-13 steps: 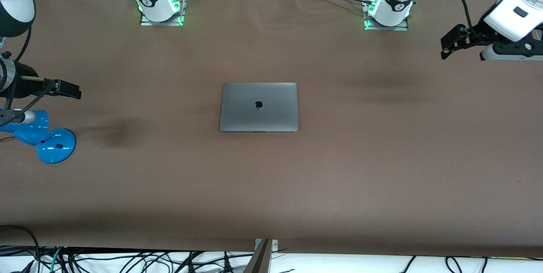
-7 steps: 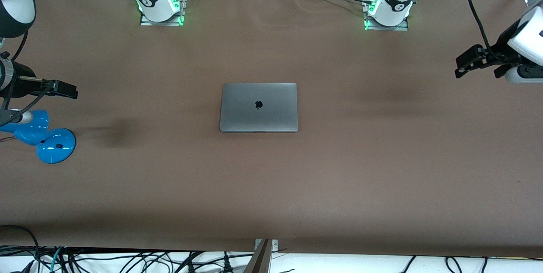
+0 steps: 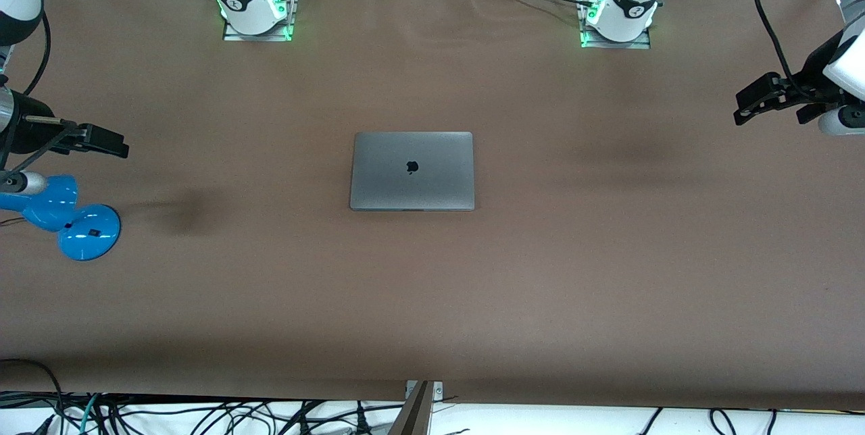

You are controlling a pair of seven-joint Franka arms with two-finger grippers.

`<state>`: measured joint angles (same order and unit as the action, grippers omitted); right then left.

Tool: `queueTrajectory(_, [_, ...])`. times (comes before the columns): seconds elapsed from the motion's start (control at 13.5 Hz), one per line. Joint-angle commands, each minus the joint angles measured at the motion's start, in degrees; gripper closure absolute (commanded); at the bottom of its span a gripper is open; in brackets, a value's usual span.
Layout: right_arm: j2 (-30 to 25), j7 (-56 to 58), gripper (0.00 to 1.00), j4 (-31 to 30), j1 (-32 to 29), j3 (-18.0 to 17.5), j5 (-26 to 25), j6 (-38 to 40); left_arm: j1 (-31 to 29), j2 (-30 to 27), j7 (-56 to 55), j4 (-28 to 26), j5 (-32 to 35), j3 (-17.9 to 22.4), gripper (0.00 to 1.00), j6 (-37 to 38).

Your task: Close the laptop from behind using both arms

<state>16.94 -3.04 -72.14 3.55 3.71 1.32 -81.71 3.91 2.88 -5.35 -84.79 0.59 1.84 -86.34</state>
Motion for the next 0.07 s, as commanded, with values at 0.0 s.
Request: queueTrajectory(0.0, [-0.4,-0.8,0.00,0.9,0.0,-0.1,1.1,0.5,1.0,0.8,1.0,2.0,1.6,1.0,0.00,1.5])
